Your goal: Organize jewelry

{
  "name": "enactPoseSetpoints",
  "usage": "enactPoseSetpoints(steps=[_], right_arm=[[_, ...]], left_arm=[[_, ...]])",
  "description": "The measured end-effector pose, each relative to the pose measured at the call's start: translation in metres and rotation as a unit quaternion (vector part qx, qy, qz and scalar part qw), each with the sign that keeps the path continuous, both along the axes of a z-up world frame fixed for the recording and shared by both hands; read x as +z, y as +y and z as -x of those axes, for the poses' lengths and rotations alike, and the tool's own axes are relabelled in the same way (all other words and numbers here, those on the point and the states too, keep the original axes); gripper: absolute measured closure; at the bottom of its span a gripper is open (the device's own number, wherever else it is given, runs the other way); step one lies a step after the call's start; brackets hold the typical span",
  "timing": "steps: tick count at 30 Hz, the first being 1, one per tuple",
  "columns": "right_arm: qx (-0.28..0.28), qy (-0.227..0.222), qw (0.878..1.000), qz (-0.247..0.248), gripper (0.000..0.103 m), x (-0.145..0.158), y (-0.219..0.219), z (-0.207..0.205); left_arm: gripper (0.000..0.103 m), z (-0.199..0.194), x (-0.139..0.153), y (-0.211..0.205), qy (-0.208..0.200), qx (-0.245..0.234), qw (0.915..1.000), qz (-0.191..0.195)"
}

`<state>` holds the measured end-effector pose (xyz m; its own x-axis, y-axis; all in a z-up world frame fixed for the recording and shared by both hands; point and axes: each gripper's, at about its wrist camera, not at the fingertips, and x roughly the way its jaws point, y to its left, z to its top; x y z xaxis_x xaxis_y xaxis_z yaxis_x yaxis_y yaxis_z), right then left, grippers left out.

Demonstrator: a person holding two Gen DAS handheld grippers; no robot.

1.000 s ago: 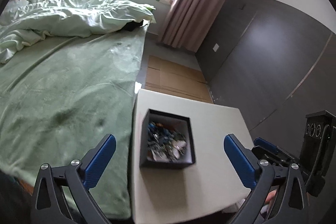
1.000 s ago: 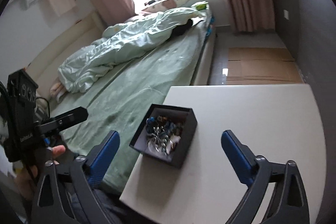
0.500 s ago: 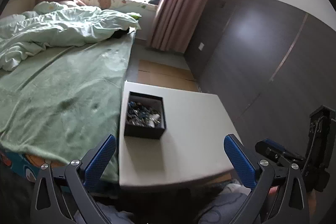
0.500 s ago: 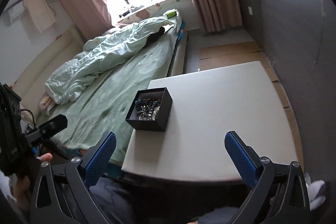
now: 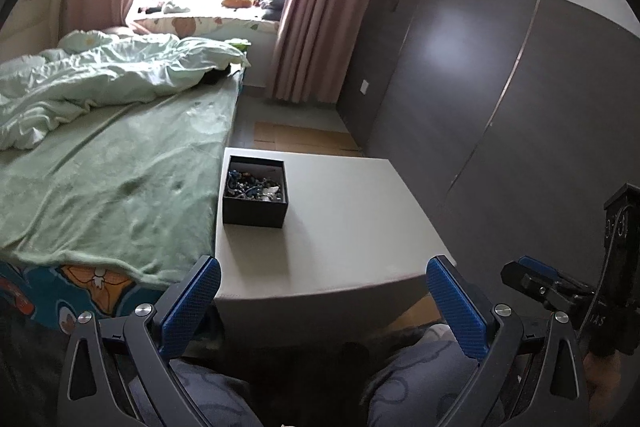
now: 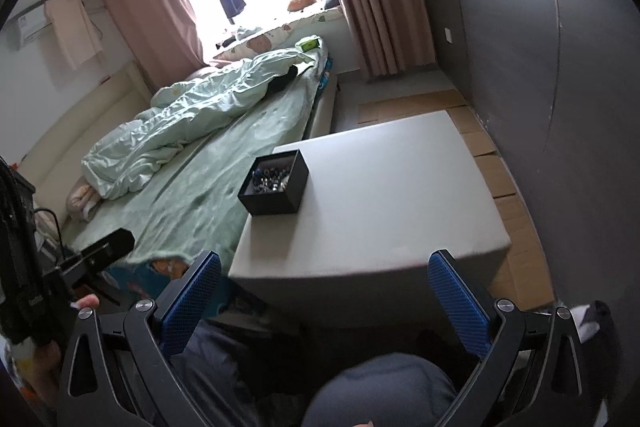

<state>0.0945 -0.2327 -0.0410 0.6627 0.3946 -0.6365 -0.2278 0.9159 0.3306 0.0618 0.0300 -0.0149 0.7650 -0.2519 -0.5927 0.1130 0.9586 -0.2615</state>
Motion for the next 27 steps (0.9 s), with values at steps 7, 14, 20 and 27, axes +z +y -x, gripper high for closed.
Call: enactPoseSetpoints(steps=[7, 14, 20, 27], right_arm=[[-0.008, -0.009, 1.000, 0.005, 0.000, 0.008, -0.009, 0.031], [-0.018, -0.025, 0.999, 0.011, 0.000, 0.022, -0.014, 0.051], [-0.021, -0.023, 0.999, 0.011, 0.000, 0.021, -0.014, 0.051], [-0.015, -0.017, 1.000, 0.014, 0.000, 0.014, -0.012, 0.050]], left_arm=[[0.000, 0.028, 0.013, -0.006, -0.022, -0.001, 0.9997, -0.010], [0.000, 0.040, 0.022, -0.012, -0.033, -0.007, 0.9991, -0.026], [0.000, 0.044, 0.021, -0.012, -0.036, -0.009, 0.9988, -0.033], [0.000, 0.042, 0.017, -0.011, -0.032, -0.004, 0.9988, -0.037]])
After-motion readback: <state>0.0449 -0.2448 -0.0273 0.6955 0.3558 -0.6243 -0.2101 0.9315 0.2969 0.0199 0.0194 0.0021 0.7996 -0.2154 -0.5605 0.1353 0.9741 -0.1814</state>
